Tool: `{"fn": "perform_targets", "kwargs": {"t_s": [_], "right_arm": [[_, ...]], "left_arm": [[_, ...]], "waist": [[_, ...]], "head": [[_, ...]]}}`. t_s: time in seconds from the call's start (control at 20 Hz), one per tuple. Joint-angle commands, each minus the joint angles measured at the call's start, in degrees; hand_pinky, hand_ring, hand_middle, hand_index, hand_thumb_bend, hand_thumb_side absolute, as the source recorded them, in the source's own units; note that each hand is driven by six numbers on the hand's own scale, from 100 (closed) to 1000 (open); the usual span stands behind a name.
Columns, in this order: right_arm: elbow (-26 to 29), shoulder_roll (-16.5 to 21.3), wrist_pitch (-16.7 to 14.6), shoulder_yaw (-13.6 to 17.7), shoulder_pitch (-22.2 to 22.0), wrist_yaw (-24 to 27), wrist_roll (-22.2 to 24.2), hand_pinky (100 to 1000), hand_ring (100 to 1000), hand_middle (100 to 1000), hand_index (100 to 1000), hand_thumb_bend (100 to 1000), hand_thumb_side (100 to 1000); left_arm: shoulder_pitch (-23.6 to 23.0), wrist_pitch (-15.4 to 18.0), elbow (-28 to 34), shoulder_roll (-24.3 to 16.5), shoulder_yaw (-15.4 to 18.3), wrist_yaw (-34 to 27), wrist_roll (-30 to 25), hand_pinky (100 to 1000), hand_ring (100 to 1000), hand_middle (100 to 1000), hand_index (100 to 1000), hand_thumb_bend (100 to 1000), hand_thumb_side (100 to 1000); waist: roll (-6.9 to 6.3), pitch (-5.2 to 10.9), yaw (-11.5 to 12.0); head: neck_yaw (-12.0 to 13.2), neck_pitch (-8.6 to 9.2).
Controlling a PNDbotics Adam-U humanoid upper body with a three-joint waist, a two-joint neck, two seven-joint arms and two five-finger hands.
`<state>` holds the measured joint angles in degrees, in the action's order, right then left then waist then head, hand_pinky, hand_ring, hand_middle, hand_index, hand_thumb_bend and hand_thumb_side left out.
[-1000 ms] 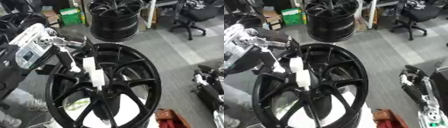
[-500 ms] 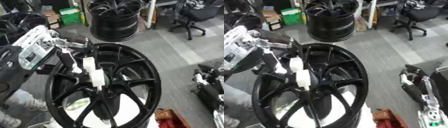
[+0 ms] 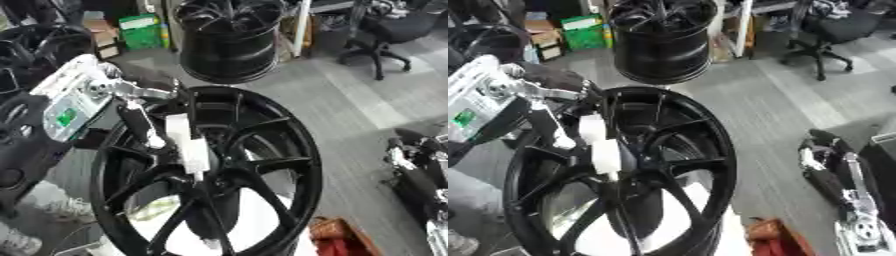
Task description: Pull the pin out of the wheel hub.
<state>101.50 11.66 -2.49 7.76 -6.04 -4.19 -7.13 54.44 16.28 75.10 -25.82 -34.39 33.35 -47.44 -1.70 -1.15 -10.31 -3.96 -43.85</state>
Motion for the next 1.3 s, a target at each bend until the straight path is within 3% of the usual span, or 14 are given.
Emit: {"fn": "perform_targets", "kwargs": {"t_s": [0.05,0.6,0.85,0.95,1.3], "right_arm": [[0.5,0.5,-0.1,0.1,0.7,0.1,0.1,641,524,641,783,100,345],[0.5,0.4,-0.1,0.1,0.9,0.1,0.1,642,524,641,783,100,345],[0.4,0.4,-0.1,0.2,0.9,0.1,0.0,642,524,641,783,100,343],[0.4,0.4,-0.1,0.2,0.9,0.1,0.0,642,524,641,783,100,346],[0.4,0.4,0.0,0.2,0.9,0.1,-0.1,642,524,641,783,100,344]], "left_arm": [[0.8,4.9,0.0,-0.2,0.3,0.2,-4.5,658,626,748,798,330,256],[0.7,4.9,-0.5,0.5,0.1,-0.1,-4.5,577,530,691,764,268,203],[0.8,4.9,-0.8,0.7,0.1,-0.5,-4.5,544,494,600,708,153,103],[0.9,4.8,-0.6,0.7,0.3,-1.1,-4.5,528,465,551,676,100,111],[1.4,3.3,1.3,0.1,1.4,-4.9,-4.5,495,406,476,606,100,177]], "waist": [[0.26,0.31,-0.1],[0.27,0.23,-0.4],[0.29,0.21,-0.4],[0.29,0.22,-0.4],[0.35,0.28,-0.3]], "head": [[0.0,-0.27],[0.0,-0.27],[0.0,-0.27],[0.0,-0.27],[-0.1,-0.27]]}}
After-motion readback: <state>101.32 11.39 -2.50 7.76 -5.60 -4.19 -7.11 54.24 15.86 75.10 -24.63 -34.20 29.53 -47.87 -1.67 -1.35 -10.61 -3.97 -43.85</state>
